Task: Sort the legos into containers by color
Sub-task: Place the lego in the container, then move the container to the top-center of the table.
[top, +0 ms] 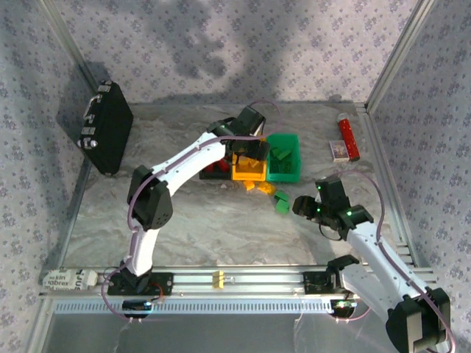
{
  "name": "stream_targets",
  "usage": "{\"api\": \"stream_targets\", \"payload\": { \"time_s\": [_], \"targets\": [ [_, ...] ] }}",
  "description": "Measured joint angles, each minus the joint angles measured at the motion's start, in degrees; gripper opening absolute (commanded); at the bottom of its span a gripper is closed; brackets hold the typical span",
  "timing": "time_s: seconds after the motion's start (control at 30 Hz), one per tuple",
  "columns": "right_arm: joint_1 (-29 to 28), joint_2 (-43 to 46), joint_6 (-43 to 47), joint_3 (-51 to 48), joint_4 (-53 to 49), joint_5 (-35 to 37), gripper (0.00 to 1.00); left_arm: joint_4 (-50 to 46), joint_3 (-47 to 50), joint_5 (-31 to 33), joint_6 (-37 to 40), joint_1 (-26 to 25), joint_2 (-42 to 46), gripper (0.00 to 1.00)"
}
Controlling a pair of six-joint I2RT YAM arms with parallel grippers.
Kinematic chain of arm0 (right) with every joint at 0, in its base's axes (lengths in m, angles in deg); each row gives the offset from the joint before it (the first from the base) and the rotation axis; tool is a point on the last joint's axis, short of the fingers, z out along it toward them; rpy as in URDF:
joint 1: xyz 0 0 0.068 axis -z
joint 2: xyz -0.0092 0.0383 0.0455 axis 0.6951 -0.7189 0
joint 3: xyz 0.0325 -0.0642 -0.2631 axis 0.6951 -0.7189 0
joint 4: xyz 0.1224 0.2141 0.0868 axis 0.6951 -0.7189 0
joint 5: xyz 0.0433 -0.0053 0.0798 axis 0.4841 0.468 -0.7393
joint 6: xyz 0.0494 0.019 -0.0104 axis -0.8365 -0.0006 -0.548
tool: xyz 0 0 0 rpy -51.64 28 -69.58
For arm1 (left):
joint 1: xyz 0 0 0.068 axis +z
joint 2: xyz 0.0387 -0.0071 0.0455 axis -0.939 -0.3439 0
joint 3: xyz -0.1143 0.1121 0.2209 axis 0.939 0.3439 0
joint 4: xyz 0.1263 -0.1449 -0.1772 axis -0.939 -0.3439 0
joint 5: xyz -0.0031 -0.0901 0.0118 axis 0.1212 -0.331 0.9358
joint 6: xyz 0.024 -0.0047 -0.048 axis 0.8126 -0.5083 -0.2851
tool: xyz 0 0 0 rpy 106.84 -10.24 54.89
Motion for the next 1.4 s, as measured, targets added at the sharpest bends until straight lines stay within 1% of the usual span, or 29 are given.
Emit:
{"api": "stream_targets", "payload": {
  "time_s": [0.23,0.33,0.47,0.67,0.77,0.97,1.4],
  "targets": [
    [0.4,-0.2,0.0,-1.1,0.3,0.0,0.59,4.7,20.3,-1.0,-2.3,-2.3,4.5,0.81],
    [0.5,-1.8,0.0,-1.1,0.5,-0.3,0.59,7.2,25.9,-1.6,-3.8,-3.6,6.3,0.81],
    [0.5,-2.4,0.0,-1.1,0.8,-0.5,0.59,10.4,29.6,-2.2,-5.4,-4.7,7.8,0.81],
    [0.5,-2.4,0.0,-1.1,0.9,-0.5,0.59,14.6,29.9,-3.0,-6.7,-4.8,7.5,0.80],
    [0.5,-2.4,0.0,-1.1,0.9,-0.5,0.59,14.9,27.9,-3.0,-6.7,-4.8,5.3,0.80],
    [0.5,-2.4,0.0,-1.1,0.9,-0.5,0.59,13.8,22.0,-3.0,-6.4,-4.8,-0.5,0.77],
    [0.7,-2.4,0.0,-1.1,0.9,-0.5,0.59,9.6,15.2,-3.0,-5.1,-2.4,-4.9,0.74]
  ]
}}
